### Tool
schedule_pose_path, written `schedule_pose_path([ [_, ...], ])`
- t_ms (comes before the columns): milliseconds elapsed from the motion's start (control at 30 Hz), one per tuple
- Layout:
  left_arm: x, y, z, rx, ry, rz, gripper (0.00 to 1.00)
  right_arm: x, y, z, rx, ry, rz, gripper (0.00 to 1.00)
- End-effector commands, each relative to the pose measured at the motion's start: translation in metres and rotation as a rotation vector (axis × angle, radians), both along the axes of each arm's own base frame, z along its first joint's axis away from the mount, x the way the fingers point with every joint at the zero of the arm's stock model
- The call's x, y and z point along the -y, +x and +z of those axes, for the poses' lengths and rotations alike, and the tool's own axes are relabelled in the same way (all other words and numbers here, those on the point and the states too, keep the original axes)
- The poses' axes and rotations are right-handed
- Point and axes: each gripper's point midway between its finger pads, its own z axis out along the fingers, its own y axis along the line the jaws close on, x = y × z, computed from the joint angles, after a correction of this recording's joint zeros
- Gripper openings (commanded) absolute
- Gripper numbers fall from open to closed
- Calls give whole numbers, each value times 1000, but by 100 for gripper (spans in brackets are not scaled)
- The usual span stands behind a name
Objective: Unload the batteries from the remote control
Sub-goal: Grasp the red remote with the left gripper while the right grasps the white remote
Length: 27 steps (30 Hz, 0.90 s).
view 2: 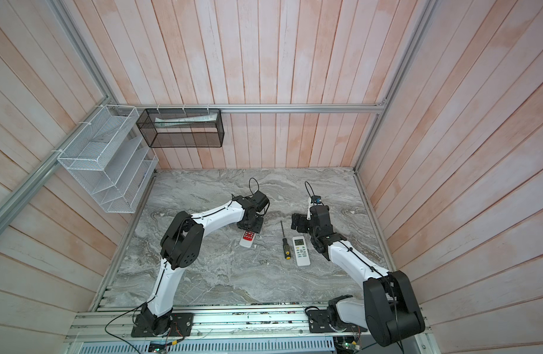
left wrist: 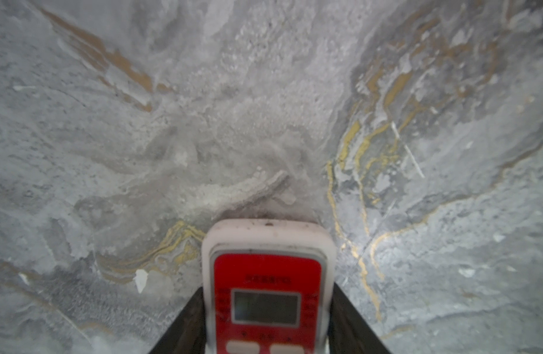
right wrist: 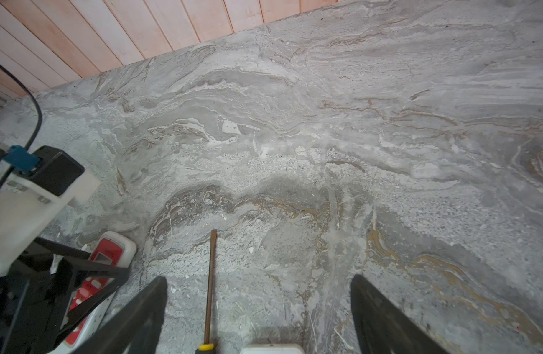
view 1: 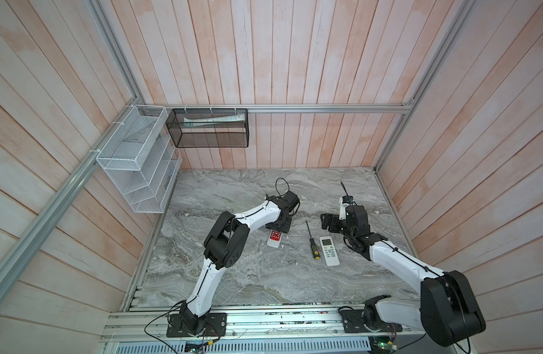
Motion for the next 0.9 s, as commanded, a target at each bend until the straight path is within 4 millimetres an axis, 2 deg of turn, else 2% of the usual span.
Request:
schedule_pose_path([
  [0, 6, 5, 16, 45, -87, 22, 51, -18, -5, 7, 46, 52, 94, 93],
  [233, 10, 13, 58, 160, -228, 62, 51, -47, -21, 23, 104, 152, 262, 91],
  [467, 19, 14, 114, 281, -448, 91, 50, -95, -42, 34, 136, 202, 432, 85],
  [700, 13, 10, 165, 404, -615, 145, 50, -135, -56, 53, 167, 326, 516, 78],
  [867, 13, 3, 183, 424, -709, 172, 50, -162, -60, 63, 203, 330, 557, 69],
])
